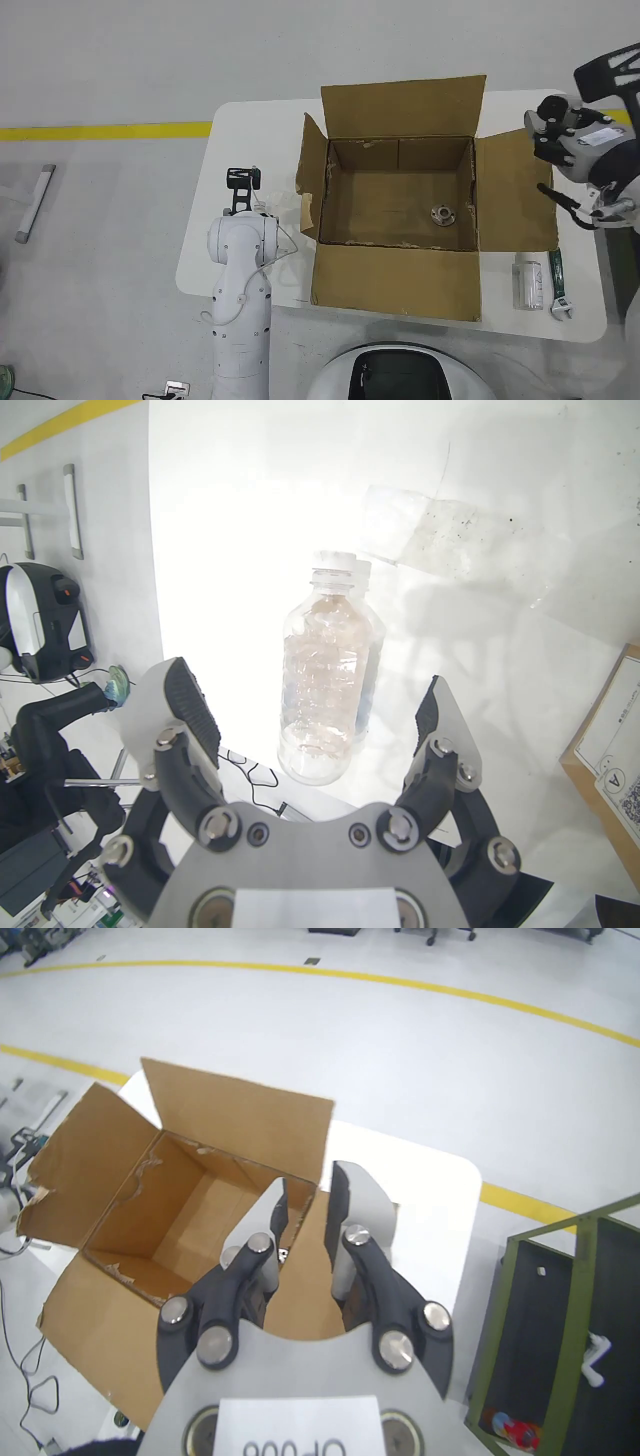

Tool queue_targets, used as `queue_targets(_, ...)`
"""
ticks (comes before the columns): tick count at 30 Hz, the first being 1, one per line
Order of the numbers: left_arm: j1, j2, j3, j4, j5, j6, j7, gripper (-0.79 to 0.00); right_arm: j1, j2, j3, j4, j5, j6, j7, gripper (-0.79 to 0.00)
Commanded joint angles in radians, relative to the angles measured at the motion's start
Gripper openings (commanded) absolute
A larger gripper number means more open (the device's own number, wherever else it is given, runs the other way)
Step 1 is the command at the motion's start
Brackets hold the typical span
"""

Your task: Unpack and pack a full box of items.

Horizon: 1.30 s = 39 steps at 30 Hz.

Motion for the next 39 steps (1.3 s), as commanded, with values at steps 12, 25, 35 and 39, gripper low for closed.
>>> queue_targets(12, 0.0, 0.0, 0.0, 0.0, 0.0, 0.0, 0.0, 0.0, -0.18, -0.001, -0.405, 0.127, -0.41, 0.058, -0.047, -0.785)
queue_targets(25, 0.0, 0.0, 0.0, 0.0, 0.0, 0.0, 0.0, 0.0, -0.154, -0.01, -0.418, 0.236, -0.414, 0.133, -0.092, -0.785)
queue_targets(35, 0.0, 0.0, 0.0, 0.0, 0.0, 0.0, 0.0, 0.0, -0.101, -0.018, -0.469, 0.312, -0.453, 0.087, -0.093, -0.785)
queue_targets(39, 0.0, 0.0, 0.0, 0.0, 0.0, 0.0, 0.0, 0.0, -0.022, -0.03, -0.531, 0.393, -0.524, 0.082, -0.02, -0.763)
